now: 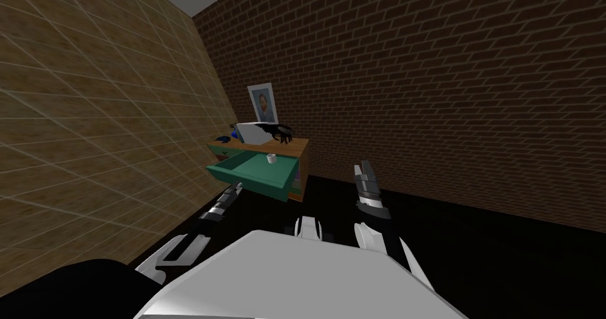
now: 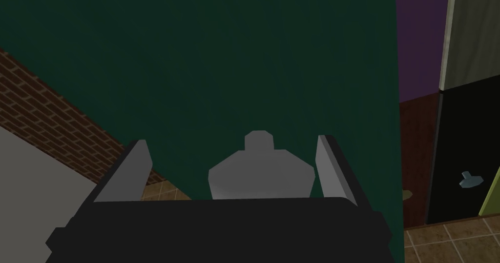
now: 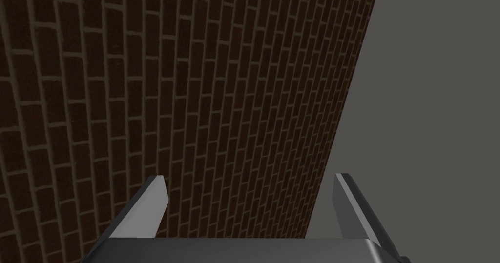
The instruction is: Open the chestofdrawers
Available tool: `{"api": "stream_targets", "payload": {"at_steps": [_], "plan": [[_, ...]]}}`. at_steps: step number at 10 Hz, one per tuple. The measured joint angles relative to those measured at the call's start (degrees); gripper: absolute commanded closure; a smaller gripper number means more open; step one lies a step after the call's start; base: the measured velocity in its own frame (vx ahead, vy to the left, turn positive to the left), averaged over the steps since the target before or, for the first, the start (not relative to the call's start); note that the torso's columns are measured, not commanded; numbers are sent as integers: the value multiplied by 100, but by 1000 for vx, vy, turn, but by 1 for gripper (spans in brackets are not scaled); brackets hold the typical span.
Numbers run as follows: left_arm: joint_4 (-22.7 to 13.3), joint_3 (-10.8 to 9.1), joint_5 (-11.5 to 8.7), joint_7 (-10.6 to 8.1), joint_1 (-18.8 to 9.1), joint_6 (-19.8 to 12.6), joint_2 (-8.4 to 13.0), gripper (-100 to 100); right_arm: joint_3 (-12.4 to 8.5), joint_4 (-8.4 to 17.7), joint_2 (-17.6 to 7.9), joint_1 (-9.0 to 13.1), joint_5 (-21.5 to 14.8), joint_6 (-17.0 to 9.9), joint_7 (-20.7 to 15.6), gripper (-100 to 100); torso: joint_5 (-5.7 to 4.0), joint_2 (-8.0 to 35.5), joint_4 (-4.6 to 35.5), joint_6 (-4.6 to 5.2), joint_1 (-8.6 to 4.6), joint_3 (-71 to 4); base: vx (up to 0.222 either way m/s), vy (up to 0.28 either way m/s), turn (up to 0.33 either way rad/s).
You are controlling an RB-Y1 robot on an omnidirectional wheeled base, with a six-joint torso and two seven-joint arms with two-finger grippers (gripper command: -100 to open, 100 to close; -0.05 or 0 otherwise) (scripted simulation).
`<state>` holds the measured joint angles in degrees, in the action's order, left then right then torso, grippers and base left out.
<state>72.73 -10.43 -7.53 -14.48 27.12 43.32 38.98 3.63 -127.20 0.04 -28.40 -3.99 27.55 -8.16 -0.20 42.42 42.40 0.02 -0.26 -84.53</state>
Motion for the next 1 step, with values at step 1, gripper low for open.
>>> {"api": "stream_targets", "payload": {"at_steps": [1], "plan": [[-7, 3, 1, 0, 5, -8, -3, 0, 0, 0, 0, 0, 0, 0, 0, 0, 4, -4, -2, 0, 5, -2, 0, 0, 0]]}}
